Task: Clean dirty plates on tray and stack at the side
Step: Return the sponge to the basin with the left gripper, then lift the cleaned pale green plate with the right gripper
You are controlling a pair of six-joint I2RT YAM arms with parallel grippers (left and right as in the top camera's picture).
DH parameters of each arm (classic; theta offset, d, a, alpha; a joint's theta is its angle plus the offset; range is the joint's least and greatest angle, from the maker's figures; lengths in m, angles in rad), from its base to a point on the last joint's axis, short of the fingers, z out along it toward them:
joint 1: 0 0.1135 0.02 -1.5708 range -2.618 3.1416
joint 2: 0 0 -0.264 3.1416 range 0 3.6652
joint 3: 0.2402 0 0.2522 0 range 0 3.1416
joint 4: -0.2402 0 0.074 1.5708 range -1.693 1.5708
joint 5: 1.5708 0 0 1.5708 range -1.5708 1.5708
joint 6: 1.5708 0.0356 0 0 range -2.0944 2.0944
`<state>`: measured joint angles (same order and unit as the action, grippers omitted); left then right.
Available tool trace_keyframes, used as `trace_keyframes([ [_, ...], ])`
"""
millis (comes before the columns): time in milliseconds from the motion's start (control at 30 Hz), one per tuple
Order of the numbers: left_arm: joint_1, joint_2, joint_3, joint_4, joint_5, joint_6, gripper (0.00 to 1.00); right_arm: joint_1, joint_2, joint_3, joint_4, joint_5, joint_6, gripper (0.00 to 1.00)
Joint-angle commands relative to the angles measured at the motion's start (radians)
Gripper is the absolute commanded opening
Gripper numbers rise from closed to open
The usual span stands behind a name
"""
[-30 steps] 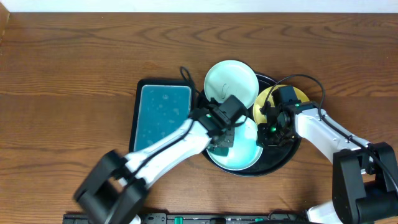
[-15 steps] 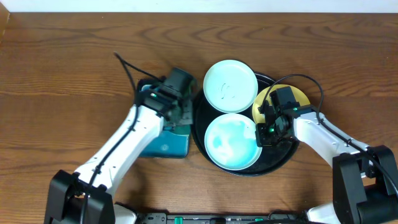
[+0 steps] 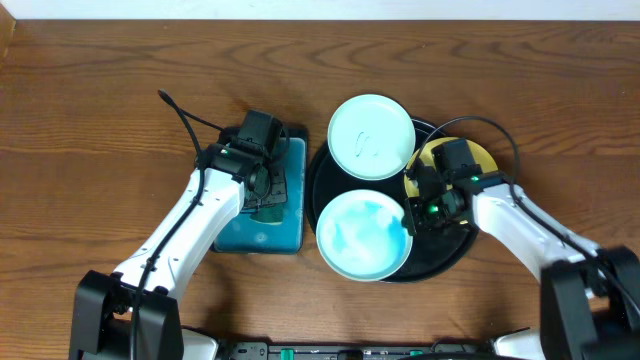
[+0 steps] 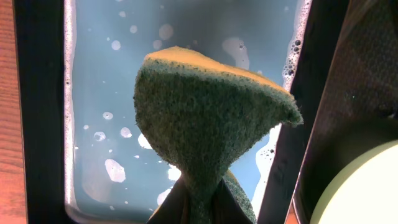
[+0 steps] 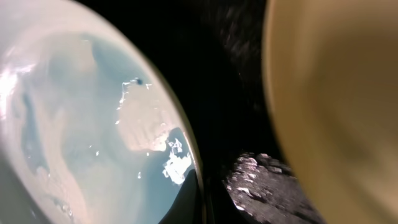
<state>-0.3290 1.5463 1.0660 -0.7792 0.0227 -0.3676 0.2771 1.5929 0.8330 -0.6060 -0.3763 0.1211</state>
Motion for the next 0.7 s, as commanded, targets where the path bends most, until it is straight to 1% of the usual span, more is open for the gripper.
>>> trace_keyframes([
  [0,0.003,-0.009,-0.015,0.002,-0.008,0.055,0.08,0.011,-0.106,0.01,0.0,0.145,-0.021,0.01],
  [67,0.003,-0.009,-0.015,0.006,-0.009,0.08,0.07,0.011,-0.163,0.01,-0.003,0.223,-0.021,0.01],
  [233,0.003,-0.008,-0.015,0.014,-0.009,0.08,0.08,0.013,-0.262,0.01,-0.003,0.37,-0.021,0.01],
  [433,0.003,0.006,-0.016,0.023,-0.009,0.08,0.08,0.026,-0.292,0.011,-0.005,0.451,-0.013,0.01],
  [533,0.003,0.028,-0.016,0.026,-0.009,0.099,0.08,0.076,-0.293,0.021,-0.009,0.541,-0.014,0.01],
  [667,0.003,0.051,-0.016,0.042,-0.009,0.14,0.08,0.171,-0.293,0.053,-0.017,0.725,-0.014,0.01],
])
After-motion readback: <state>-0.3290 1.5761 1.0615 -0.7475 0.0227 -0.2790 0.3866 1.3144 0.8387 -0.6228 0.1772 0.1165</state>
